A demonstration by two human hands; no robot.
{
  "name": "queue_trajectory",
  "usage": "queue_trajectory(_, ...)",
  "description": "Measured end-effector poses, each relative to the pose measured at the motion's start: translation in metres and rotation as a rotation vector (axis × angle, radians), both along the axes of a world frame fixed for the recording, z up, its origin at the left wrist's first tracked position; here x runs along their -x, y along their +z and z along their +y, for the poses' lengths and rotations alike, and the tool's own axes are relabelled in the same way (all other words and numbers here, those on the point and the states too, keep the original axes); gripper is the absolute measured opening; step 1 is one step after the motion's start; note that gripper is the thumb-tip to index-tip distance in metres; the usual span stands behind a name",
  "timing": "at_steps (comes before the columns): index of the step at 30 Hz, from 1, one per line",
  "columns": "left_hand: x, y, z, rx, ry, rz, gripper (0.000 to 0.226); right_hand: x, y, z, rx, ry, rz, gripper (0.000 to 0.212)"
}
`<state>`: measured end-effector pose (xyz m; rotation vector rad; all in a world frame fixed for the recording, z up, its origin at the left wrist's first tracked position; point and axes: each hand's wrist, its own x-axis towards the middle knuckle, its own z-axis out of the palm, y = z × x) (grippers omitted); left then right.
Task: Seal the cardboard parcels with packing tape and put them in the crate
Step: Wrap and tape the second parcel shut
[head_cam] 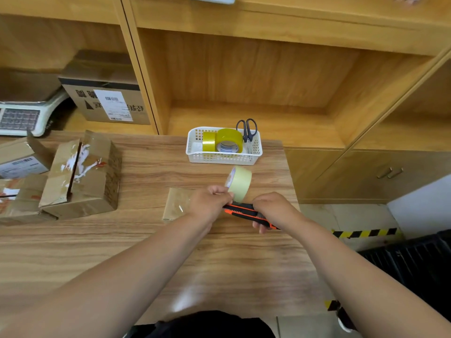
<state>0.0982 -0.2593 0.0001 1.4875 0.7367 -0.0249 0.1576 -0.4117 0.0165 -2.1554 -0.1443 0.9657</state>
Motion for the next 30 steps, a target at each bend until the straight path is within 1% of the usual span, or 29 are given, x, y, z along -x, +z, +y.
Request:
queue_trajectory(2,-0.001,-0.001,-0.003,-0.015,0.01,0.01,0.005,-0.001,0.002,-0.002,-0.004,-0.018,0.0,0.024)
queue_trajectory(4,-0.003,-0.001,-0.005,-0.028,0.011,0.033,0.013,-0.002,0.005,-0.004,-0.019,-0.037,0.009,0.023)
queue_trajectory(6,-0.006,-0.002,-0.006,-0.068,0.009,0.065,0.016,-0.003,0.007,-0.006,-0.049,-0.065,0.018,0.024)
queue_trajectory(8,-0.008,-0.003,-0.006,-0.169,-0.015,0.111,0.015,-0.004,0.006,-0.007,-0.051,-0.071,-0.005,0.024)
queue_trajectory(11,-0.01,-0.003,-0.005,-0.332,-0.099,0.165,0.017,-0.003,0.002,-0.009,0.003,-0.027,-0.083,0.026)
queue_trajectory(15,-0.013,0.001,-0.002,-0.489,-0.244,0.226,0.019,-0.004,-0.002,-0.012,0.057,0.026,-0.177,0.028)
queue_trajectory(20,-0.017,0.004,-0.002,-0.665,-0.31,0.258,0.025,-0.005,-0.002,-0.011,0.075,0.07,-0.245,0.029)
queue_trajectory(23,-0.019,0.004,0.003,-0.677,-0.319,0.259,0.03,-0.008,-0.004,-0.012,0.044,0.044,-0.245,0.029)
queue_trajectory(28,-0.027,0.001,0.013,-0.56,-0.289,0.245,0.04,-0.017,-0.007,-0.012,-0.071,-0.044,-0.163,0.03)
queue_trajectory(30,-0.033,-0.001,0.015,-0.534,-0.274,0.225,0.038,-0.021,-0.01,-0.009,-0.12,-0.084,-0.115,0.03)
